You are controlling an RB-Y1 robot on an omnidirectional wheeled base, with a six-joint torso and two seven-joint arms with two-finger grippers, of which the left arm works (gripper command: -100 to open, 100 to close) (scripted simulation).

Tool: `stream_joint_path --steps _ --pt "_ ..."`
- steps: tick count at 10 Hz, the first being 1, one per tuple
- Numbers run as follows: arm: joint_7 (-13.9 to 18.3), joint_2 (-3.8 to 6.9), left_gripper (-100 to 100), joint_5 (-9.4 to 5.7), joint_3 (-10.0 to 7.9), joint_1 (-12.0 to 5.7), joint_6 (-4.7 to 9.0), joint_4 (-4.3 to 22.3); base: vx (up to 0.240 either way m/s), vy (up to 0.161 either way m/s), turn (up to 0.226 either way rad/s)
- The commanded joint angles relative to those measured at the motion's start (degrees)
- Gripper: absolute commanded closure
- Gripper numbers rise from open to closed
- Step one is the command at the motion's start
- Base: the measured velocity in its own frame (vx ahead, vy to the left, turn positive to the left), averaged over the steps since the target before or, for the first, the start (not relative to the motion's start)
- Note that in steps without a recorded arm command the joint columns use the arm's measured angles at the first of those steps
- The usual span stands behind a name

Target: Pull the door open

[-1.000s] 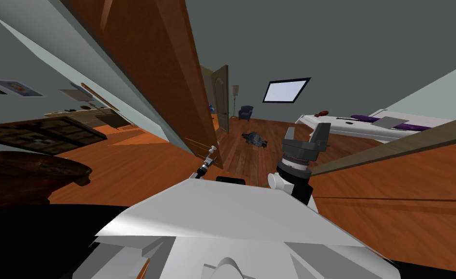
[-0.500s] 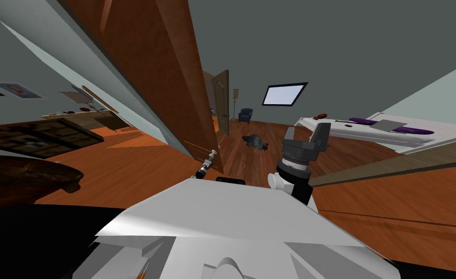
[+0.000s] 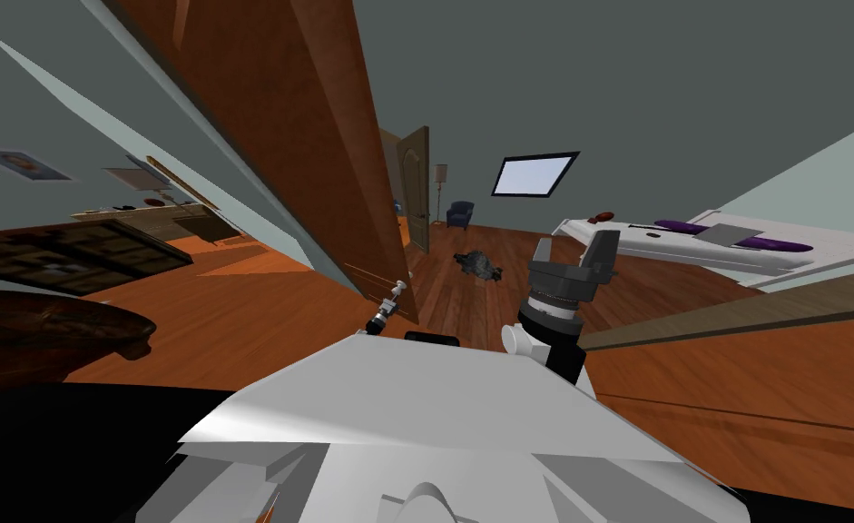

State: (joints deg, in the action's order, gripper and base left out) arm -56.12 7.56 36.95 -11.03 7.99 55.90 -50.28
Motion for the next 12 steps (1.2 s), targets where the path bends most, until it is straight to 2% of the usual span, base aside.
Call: stream_joint_path --steps 1,2,4,5,7,10,11,12 --pt "0.00 -0.15 100 0.09 0.16 -0.17 -0.26 0.10 0.000 0.000 0.000" --pt "0.09 1.24 -100 -0.86 -1.08 -0.38 0.95 1.34 -0.138 -0.065 -0.186" --pt "0.12 1.61 -100 -1.11 -1.40 -0.50 1.23 1.74 -0.125 -0.055 -0.070" --pt "0.21 2.83 -100 -1.96 -2.46 -0.88 2.18 3.06 -0.170 -0.027 -0.179" --pt "0.31 4.09 -100 -2.82 -3.55 -1.27 3.14 4.41 -0.184 0.001 -0.116" --pt "0.45 5.94 -100 -4.10 -5.16 -1.85 4.57 6.41 -0.194 0.093 -0.090" --pt "0.10 5.75 -100 -3.97 -5.01 -2.20 4.80 7.10 -0.079 0.048 -0.014" --pt "-0.38 5.82 -100 -5.24 -5.29 -1.49 4.72 6.78 0.100 -0.058 -0.196"
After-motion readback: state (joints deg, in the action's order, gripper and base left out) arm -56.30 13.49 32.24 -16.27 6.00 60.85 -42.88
